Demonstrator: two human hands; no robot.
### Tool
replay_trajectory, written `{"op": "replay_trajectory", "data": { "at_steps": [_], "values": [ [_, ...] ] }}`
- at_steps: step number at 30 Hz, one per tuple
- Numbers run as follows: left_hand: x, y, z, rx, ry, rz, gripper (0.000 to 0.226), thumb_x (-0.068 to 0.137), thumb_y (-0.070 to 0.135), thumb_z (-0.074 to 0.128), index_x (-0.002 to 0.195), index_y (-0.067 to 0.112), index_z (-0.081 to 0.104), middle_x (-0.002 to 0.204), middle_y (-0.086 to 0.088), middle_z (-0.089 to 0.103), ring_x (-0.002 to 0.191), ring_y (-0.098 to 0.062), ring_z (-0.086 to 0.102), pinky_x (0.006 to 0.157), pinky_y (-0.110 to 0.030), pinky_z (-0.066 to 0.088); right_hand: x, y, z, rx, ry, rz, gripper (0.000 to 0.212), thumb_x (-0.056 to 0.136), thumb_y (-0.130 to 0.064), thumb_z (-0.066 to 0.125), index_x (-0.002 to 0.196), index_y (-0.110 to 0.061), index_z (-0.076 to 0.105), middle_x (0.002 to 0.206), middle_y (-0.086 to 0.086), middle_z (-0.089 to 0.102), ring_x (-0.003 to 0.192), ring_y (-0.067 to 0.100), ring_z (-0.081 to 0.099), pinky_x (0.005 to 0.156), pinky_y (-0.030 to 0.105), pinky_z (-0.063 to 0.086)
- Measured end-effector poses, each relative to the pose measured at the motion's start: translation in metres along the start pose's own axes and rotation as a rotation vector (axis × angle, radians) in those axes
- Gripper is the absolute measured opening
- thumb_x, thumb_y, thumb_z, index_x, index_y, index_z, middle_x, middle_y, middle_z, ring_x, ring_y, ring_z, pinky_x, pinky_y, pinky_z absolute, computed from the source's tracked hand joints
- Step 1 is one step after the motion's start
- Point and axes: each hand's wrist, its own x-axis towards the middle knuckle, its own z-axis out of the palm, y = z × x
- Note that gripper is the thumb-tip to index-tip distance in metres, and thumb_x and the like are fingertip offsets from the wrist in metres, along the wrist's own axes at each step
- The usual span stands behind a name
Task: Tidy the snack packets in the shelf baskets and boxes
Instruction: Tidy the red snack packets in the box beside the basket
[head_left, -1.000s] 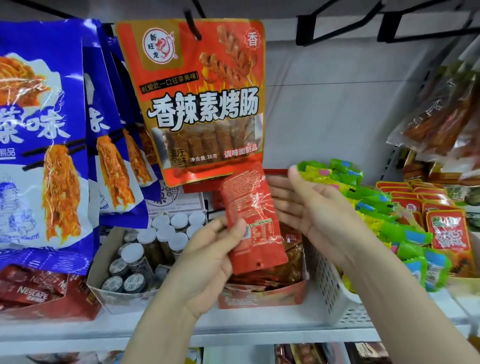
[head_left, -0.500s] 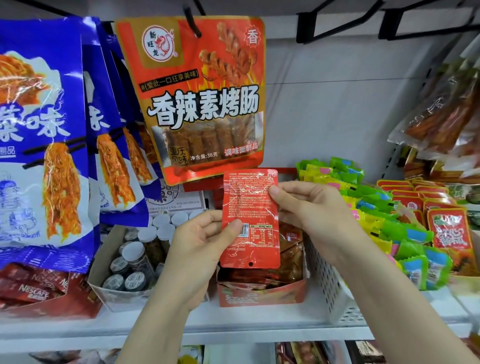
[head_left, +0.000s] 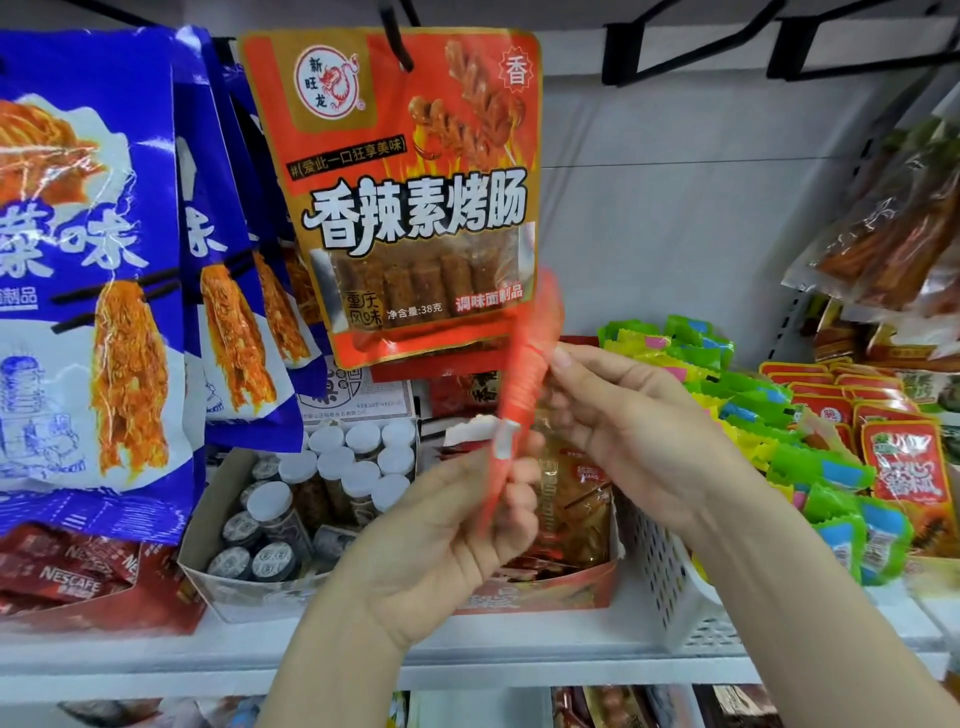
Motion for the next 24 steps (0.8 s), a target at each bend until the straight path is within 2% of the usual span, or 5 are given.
{"op": "replay_trajectory", "data": {
  "at_steps": [7,13,17,19,24],
  "values": [
    [0.006,0.001,-0.012,0.518,0.459,0.35,0.027,0.072,0.028,0.071,0.095,0.013,0.074,0.094,-0.008,0.076,0.082,-0.016,0.073,0.066,-0.02,0.056,-0.002,-0.016,-0.003,-0.132,0.085,0.062,0.044,0.081,-0.055,0.055,0.084,-0.019,0.079,0.097,0.012,0.075,0.09,0.023,0.073,0.074,0.03,0.059],
    [0.002,0.005,-0.02,0.667,0.549,0.453,0.017,0.072,0.038,0.07,0.084,0.027,0.075,0.09,0.0,0.077,0.083,-0.016,0.074,0.068,-0.021,0.057,-0.006,-0.024,-0.007,-0.49,0.137,-0.116,0.05,0.079,-0.05,0.06,0.085,-0.003,0.075,0.079,0.014,0.071,0.068,0.013,0.063,0.059,0.022,0.053],
    [0.003,0.004,-0.021,0.745,0.551,0.459,0.016,0.073,0.042,0.069,0.084,0.032,0.073,0.088,0.004,0.077,0.081,-0.014,0.074,0.065,-0.019,0.056,-0.007,-0.025,-0.004,-0.673,0.152,-0.173,0.005,0.078,-0.025,0.076,0.078,-0.02,0.075,0.068,0.004,0.072,0.05,0.009,0.059,0.052,0.019,0.052],
    [0.004,0.003,-0.023,0.791,0.558,0.469,0.012,0.078,0.04,0.069,0.085,0.031,0.074,0.088,0.006,0.077,0.082,-0.011,0.073,0.067,-0.019,0.056,-0.005,-0.022,-0.004,-0.755,0.226,-0.228,0.009,0.079,-0.016,0.077,0.08,-0.024,0.074,0.069,0.0,0.074,0.049,0.011,0.064,0.054,0.019,0.055],
    [0.008,0.005,-0.046,1.29,0.776,0.561,0.031,0.092,0.037,0.062,0.121,0.029,0.056,0.116,0.013,0.063,0.104,-0.001,0.06,0.087,-0.025,0.052,-0.004,-0.019,-0.013,-0.97,0.44,-0.446,0.019,0.079,-0.015,0.08,0.077,-0.032,0.071,0.065,-0.018,0.07,0.058,0.0,0.068,0.065,0.016,0.056]
  ]
}}
